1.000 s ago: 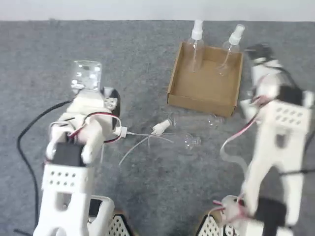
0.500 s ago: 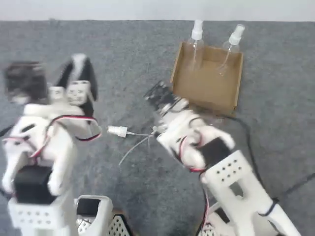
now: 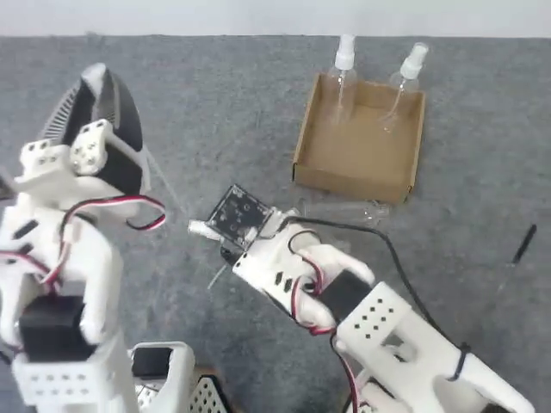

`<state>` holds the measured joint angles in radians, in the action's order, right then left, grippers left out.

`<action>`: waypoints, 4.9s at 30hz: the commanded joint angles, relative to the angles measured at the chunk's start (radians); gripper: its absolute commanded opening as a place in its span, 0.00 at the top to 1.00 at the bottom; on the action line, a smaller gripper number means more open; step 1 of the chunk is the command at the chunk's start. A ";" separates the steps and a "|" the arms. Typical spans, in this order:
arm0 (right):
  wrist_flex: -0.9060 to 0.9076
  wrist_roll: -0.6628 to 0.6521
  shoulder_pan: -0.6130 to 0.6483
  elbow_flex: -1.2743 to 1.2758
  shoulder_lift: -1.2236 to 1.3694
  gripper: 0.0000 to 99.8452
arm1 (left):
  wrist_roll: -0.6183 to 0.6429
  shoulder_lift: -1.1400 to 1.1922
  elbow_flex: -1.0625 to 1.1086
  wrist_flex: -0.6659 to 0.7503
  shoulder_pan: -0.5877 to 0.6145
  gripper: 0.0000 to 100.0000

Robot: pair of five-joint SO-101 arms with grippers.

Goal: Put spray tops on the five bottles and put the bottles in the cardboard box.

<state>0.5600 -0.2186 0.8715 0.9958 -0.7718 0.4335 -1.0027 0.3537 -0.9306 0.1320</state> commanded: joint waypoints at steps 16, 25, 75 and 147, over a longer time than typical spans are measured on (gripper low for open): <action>-0.174 0.026 0.018 0.147 -0.193 0.99 | 0.054 -0.011 0.237 0.164 -0.091 0.99; -0.174 0.028 0.018 0.149 -0.193 0.99 | 0.054 -0.012 0.338 0.164 -0.092 0.99; -0.176 0.169 -0.054 0.143 -0.183 0.99 | -0.086 -0.341 0.693 0.051 -0.315 0.99; 0.045 0.299 -0.262 -0.703 0.466 0.99 | -0.359 -0.315 0.730 -0.118 -0.307 0.71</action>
<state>0.5186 0.0376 0.6214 0.4695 -0.3345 0.0867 -1.2942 1.0856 -1.0886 -0.1381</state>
